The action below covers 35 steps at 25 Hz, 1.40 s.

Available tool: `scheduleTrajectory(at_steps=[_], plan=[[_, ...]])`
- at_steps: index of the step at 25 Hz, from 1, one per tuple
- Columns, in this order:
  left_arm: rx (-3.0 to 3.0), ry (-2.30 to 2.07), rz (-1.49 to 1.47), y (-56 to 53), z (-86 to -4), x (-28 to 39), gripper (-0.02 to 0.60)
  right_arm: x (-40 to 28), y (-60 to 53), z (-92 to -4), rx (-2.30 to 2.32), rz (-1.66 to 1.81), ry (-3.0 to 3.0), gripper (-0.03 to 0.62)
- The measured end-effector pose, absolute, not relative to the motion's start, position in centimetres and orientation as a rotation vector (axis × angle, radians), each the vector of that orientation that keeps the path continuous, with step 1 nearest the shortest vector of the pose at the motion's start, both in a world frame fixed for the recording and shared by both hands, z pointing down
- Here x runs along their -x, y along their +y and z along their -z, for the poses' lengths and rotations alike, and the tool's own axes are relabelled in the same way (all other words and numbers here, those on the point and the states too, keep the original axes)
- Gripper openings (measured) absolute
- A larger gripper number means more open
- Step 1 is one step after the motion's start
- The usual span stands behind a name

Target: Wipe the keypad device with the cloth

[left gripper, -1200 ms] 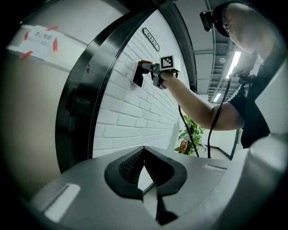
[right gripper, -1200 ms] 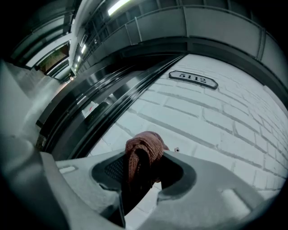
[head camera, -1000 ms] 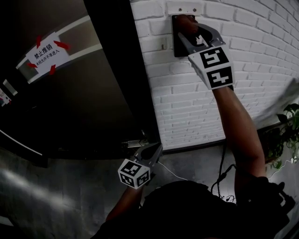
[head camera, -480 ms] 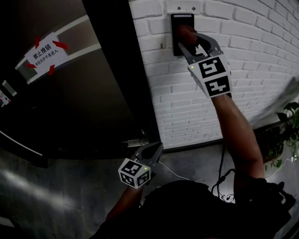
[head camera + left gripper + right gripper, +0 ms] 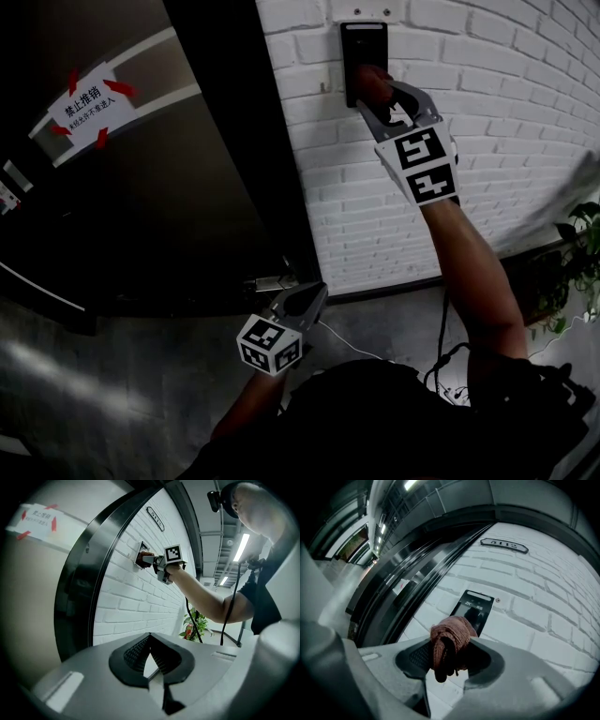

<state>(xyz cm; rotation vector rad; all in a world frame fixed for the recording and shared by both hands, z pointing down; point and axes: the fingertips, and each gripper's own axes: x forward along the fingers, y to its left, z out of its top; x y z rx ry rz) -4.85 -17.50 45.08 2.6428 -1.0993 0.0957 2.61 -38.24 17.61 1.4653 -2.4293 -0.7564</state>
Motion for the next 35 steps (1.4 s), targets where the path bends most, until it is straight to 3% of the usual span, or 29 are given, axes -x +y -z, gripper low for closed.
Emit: scheduleTrajectory(at_steps=[35], plan=[[-2.669,-1.015,-0.125,-15.2,-45.3,7.7,0.017,-2.8,-37.3,-28.0,-1.432,0.415,-2.351,0.155]])
